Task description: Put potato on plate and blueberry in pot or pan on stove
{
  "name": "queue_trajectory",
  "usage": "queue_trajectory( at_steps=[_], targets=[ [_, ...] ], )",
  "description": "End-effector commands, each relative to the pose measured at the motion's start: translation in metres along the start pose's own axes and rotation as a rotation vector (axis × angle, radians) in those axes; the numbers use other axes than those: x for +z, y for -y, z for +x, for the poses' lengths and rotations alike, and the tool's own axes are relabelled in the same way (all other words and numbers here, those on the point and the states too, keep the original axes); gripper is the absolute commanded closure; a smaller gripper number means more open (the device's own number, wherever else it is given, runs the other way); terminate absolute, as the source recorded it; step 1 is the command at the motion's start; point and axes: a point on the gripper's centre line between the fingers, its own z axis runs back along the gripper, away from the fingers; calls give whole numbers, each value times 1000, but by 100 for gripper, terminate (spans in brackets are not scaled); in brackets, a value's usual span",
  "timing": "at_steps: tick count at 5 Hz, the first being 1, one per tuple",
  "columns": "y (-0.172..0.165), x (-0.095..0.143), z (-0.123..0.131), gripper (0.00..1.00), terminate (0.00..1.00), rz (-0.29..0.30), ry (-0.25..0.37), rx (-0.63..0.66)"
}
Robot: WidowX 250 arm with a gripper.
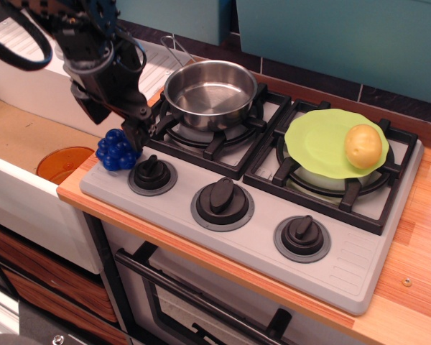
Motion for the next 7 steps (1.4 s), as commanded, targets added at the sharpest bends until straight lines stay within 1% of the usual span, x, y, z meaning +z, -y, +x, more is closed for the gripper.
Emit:
queue_trajectory(
  at_steps=[1,3,4,5,6,7],
  targets=[
    [-11,-10,7,0,0,12,49,-15],
    [-4,-21,-1,0,0,4,41,12],
    [4,-22,-3,100,0,13,35,47],
    [16,-13,-3,100,0,22,7,61],
    [24,5,4,100,0,26,-37,77],
    [28,30,17,100,0,37,-82,84]
  ],
)
